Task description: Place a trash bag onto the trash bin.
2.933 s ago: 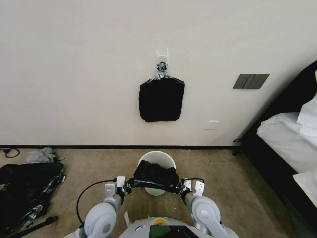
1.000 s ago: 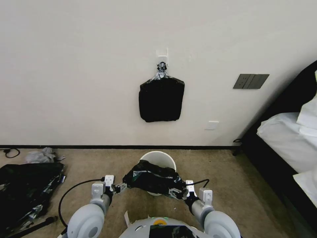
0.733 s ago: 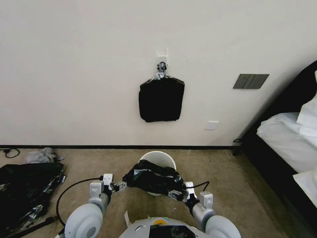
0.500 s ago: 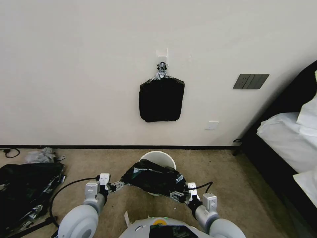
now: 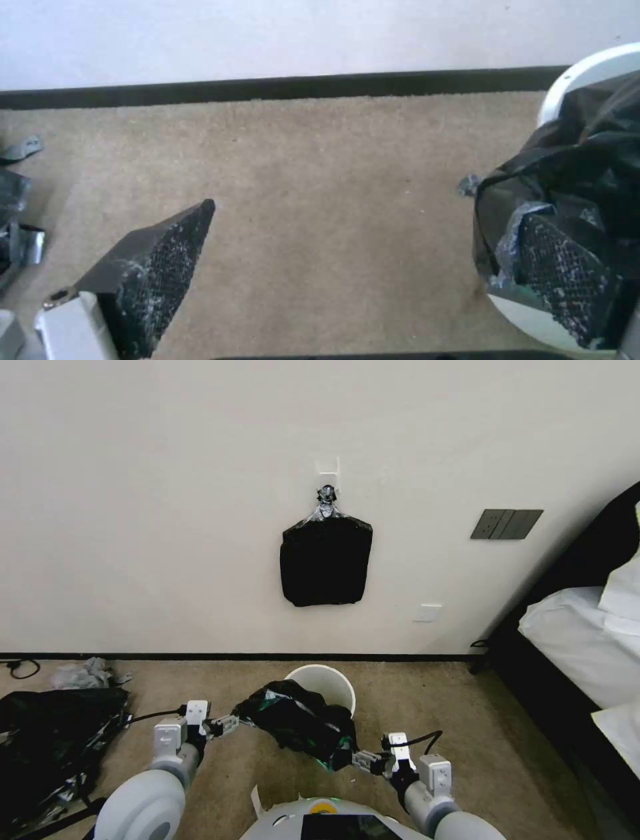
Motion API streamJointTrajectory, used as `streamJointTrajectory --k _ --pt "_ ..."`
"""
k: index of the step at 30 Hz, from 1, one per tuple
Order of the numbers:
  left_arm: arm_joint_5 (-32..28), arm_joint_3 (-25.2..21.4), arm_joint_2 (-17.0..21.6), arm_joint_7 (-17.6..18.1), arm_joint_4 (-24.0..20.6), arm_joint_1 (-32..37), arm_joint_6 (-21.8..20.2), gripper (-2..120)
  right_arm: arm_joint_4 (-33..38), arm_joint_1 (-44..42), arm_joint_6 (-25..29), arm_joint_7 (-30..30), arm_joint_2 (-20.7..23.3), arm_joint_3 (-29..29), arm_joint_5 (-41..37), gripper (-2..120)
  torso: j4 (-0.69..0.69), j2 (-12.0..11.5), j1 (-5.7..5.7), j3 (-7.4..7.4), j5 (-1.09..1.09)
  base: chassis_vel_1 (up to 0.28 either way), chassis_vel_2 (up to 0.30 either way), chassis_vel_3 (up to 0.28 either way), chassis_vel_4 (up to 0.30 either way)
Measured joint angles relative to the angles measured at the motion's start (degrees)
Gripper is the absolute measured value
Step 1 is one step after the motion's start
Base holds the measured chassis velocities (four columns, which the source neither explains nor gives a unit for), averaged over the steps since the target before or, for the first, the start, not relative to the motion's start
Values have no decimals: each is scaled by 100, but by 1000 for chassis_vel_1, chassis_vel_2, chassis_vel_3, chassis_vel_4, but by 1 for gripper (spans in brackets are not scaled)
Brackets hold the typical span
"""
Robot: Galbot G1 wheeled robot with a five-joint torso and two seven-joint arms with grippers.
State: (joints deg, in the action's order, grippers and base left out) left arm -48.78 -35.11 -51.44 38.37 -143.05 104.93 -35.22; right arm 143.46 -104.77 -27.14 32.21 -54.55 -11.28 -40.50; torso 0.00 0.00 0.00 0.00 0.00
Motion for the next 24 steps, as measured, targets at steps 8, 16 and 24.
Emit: streamJointTrajectory --k 8,16,24 --pt "-302 261 -101 -419 43 -161 376 100 -6 167 873 -643 -6 -16 577 100 0 0 0 0 -1 0 0 0 0" --pt "-1167 -104 59 -1310 38 -44 742 100 -14 471 1285 -1001 48 -96 633 100 0 0 0 0 0 0 0 0 0" --pt "-1437 -410 24 -1387 -17 7 999 100 -22 823 1467 -1056 1 -132 411 100 0 0 0 0 -1 0 0 0 0"
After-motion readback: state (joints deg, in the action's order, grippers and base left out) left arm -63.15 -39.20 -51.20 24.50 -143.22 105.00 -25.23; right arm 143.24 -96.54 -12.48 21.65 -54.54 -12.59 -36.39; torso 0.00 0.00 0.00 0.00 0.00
